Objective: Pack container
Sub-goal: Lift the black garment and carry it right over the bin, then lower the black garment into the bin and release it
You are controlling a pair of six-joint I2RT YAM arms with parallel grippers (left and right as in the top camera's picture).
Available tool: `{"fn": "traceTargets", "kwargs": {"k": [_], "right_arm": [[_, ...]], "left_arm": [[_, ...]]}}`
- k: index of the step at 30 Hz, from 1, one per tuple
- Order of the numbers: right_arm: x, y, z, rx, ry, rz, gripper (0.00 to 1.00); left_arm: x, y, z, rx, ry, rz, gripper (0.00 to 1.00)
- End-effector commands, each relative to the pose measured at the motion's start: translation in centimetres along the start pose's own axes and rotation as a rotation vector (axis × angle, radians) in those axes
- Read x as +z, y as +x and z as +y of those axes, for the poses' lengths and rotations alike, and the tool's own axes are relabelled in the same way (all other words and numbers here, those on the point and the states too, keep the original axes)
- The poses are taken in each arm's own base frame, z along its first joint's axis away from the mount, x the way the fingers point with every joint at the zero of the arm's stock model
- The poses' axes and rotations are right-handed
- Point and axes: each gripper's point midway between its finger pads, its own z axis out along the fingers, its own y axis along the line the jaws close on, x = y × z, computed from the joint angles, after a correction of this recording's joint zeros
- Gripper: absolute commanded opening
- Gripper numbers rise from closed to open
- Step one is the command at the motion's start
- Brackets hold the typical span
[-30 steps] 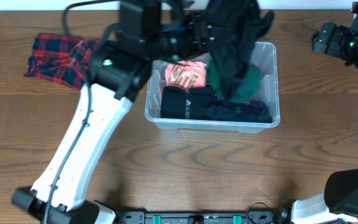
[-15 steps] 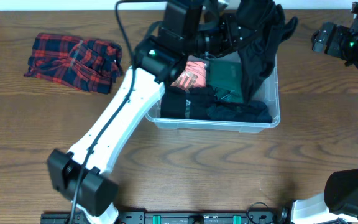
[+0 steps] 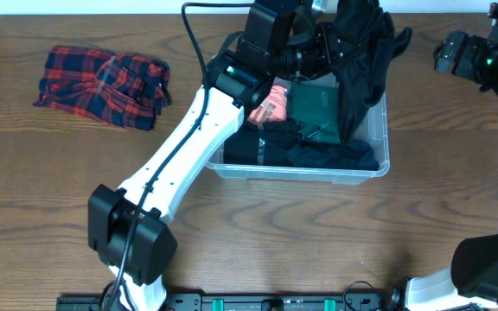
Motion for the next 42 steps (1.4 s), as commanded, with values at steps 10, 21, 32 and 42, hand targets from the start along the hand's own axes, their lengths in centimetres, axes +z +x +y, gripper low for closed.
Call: {"fn": "traceTargets", "kwargs": {"k": [10, 21, 32, 42], "right_arm": [[0.2, -0.2, -0.1, 0.014, 0.001, -0.001, 0.99], [0.2, -0.2, -0.1, 0.014, 0.001, -0.001, 0.99], [0.2, -0.2, -0.1, 0.014, 0.001, -0.001, 0.99], [0.2, -0.2, -0.1, 0.014, 0.001, -0.001, 0.99]], "left_arm": [[1.5, -0.3, 2.9, 0.023, -0.027, -0.006, 0.06], [1.5, 1.0, 6.0, 0.044, -0.118, 0.054, 0.06], [1.2, 1.7, 6.5, 0.02, -0.143, 0.079, 0.06], [-1.5, 0.9, -1.9, 0.062, 0.027, 0.015, 0.06]]}}
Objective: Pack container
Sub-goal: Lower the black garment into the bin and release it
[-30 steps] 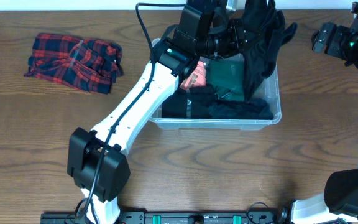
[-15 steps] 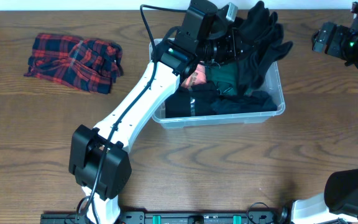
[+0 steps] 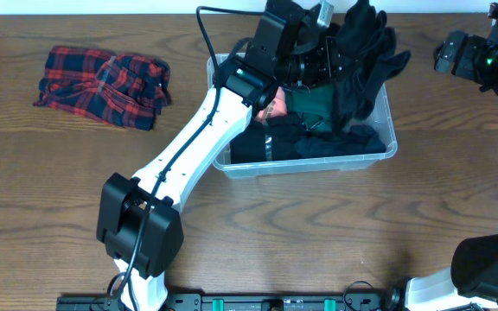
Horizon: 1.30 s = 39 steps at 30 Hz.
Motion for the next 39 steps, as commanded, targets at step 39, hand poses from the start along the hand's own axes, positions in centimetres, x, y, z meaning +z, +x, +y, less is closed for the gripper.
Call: {"fn": "traceTargets", "kwargs": {"k": [39], "right_arm": [[0.2, -0.2, -0.1, 0.014, 0.001, -0.001, 0.99]], "left_arm": [[-2.2, 4.1, -6.7, 0.009, 0.084, 0.091, 0.06]]}}
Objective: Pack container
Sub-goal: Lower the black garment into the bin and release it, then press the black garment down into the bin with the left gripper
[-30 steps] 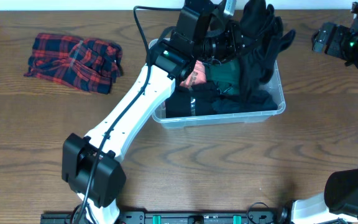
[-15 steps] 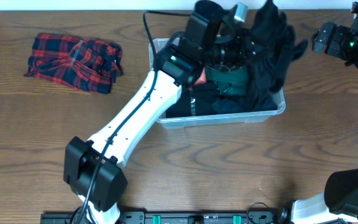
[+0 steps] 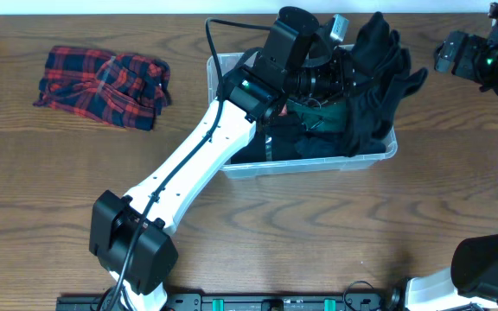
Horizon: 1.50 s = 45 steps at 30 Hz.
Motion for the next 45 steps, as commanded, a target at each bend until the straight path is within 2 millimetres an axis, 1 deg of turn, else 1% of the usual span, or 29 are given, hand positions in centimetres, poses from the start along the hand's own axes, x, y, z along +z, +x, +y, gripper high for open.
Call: {"fn": "traceTargets", "kwargs": {"k": [1, 5, 8, 10, 16, 22, 25, 26, 28, 30, 31, 34, 41, 45], "right_arm": [[0.2, -0.2, -0.1, 0.014, 0.001, -0.001, 0.99], [0.2, -0.2, -0.1, 0.014, 0.001, -0.001, 0.99], [0.2, -0.2, -0.1, 0.014, 0.001, -0.001, 0.99], [0.2, -0.2, -0.1, 0.014, 0.001, -0.001, 0.99], [0.2, -0.2, -0.1, 0.014, 0.001, -0.001, 0.99], [0.2, -0.2, -0.1, 0.014, 0.001, -0.001, 0.99], [0.2, -0.2, -0.1, 0.014, 0.001, -0.001, 0.99], [0.2, -0.2, -0.1, 0.014, 0.001, -0.001, 0.99], [0.2, -0.2, -0.1, 0.014, 0.001, -0.001, 0.99], [0.2, -0.2, -0.1, 0.014, 0.001, -0.001, 0.99], [0.2, -0.2, -0.1, 0.014, 0.001, -0.001, 0.99], [0.2, -0.2, -0.1, 0.014, 0.001, -0.001, 0.99], [0.2, -0.2, -0.1, 0.014, 0.001, -0.001, 0.99], [0.2, -0.2, -0.1, 0.014, 0.001, -0.001, 0.99]], "left_arm": [[-1.7, 0.2, -2.9, 0.102, 0.044, -0.01, 0.06], [-1.6, 0.5, -2.3, 0.108, 0.025, 0.002, 0.06], [-1.9, 0.3, -1.6, 0.111, 0.008, 0.003, 0.06], [-2.4, -0.1, -0.8, 0.091, -0.015, 0.0, 0.06], [-4.4, -1.1, 2.7, 0.048, -0.11, 0.003, 0.06], [-6.3, -2.1, 5.1, 0.031, -0.168, -0.007, 0.06], [-7.1, -2.0, 6.3, 0.025, -0.202, 0.005, 0.06], [-7.4, -1.8, 6.7, 0.027, -0.214, 0.013, 0.12], [-7.9, -1.5, 7.5, 0.031, -0.237, 0.03, 0.33], [-8.3, -1.4, 8.0, 0.034, -0.253, 0.04, 0.49], [-8.5, -1.4, 8.2, 0.037, -0.258, 0.042, 0.55], [-9.2, -1.5, 8.4, 0.051, -0.267, 0.039, 0.66], [-11.6, -2.6, 8.5, 0.082, -0.283, -0.004, 0.67], [-14.2, -3.1, 9.6, 0.091, -0.387, -0.059, 0.67]]}}
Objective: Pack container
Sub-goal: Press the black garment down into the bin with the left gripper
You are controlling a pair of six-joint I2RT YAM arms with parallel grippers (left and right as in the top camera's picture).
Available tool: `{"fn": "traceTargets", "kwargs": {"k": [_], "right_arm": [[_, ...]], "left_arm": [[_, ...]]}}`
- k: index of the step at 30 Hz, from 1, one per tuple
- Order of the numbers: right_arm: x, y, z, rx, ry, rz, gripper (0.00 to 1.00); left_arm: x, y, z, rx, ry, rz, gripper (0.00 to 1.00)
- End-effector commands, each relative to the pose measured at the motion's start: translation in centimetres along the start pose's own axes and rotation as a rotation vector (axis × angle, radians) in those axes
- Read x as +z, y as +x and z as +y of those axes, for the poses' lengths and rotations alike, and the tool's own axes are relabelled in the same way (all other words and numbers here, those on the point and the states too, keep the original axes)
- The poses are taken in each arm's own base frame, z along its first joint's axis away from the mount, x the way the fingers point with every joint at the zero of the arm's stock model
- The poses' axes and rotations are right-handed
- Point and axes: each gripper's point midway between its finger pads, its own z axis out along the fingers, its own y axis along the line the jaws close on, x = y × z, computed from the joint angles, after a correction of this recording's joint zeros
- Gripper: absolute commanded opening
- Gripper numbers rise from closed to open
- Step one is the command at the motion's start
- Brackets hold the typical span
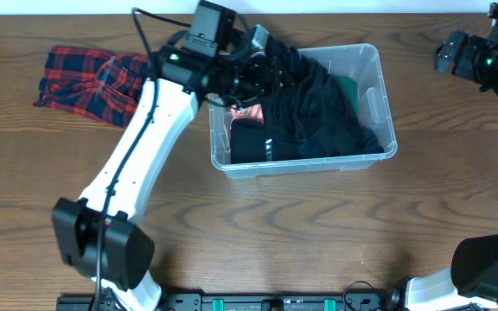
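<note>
A clear plastic container (385, 130) stands at the back middle of the table. A black garment (318, 108) lies spread across its inside, over other dark clothes, a pink item (249, 113) and a green item (349, 86). My left gripper (260, 73) hangs over the container's left part, shut on the black garment's left edge. At the far right edge, away from the container, my right gripper (453, 53) holds nothing that I can see; its jaws are too small to read. A red plaid shirt (102, 85) lies bunched on the table at the back left.
The left arm's white links (137, 164) cross the table from the front left up to the container. The right arm's base (482, 268) sits at the front right corner. Bare wooden table (318, 233) lies in front of the container.
My left gripper has moved from above the container's right part to its left part. The black garment, which hung bunched over the right rim, now lies stretched across the inside.
At first my left gripper held the black garment up over the container's back right, most of it hanging. Then the garment was bunched over the right side and rim, and the container had turned slightly. Now the garment lies inside and the gripper is at the left.
</note>
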Motion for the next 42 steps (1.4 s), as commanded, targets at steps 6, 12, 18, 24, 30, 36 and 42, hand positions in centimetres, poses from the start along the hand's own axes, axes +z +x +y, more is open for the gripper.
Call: {"fn": "traceTargets", "kwargs": {"k": [6, 12, 18, 24, 30, 36, 42], "right_arm": [[0.2, -0.2, -0.1, 0.014, 0.001, -0.001, 0.99], [0.2, -0.2, -0.1, 0.014, 0.001, -0.001, 0.99], [0.2, -0.2, -0.1, 0.014, 0.001, -0.001, 0.99], [0.2, -0.2, -0.1, 0.014, 0.001, -0.001, 0.99], [0.2, -0.2, -0.1, 0.014, 0.001, -0.001, 0.99], [0.2, -0.2, -0.1, 0.014, 0.001, -0.001, 0.99], [0.2, -0.2, -0.1, 0.014, 0.001, -0.001, 0.99]], "left_arm": [[-6.3, -1.7, 2.2, 0.117, -0.224, -0.187, 0.67], [-7.8, -3.0, 4.0, 0.236, -0.439, -0.279, 0.67], [-5.8, -2.8, 3.5, 0.363, -0.529, -0.267, 0.66], [-1.7, -2.0, 3.7, 0.446, -0.604, -0.206, 0.35], [2.9, -0.9, 5.8, 0.457, -0.654, -0.104, 0.09], [8.6, 0.2, 9.1, 0.456, -0.683, 0.005, 0.07], [14.0, 2.2, 13.4, 0.441, -0.718, 0.128, 0.06]]}}
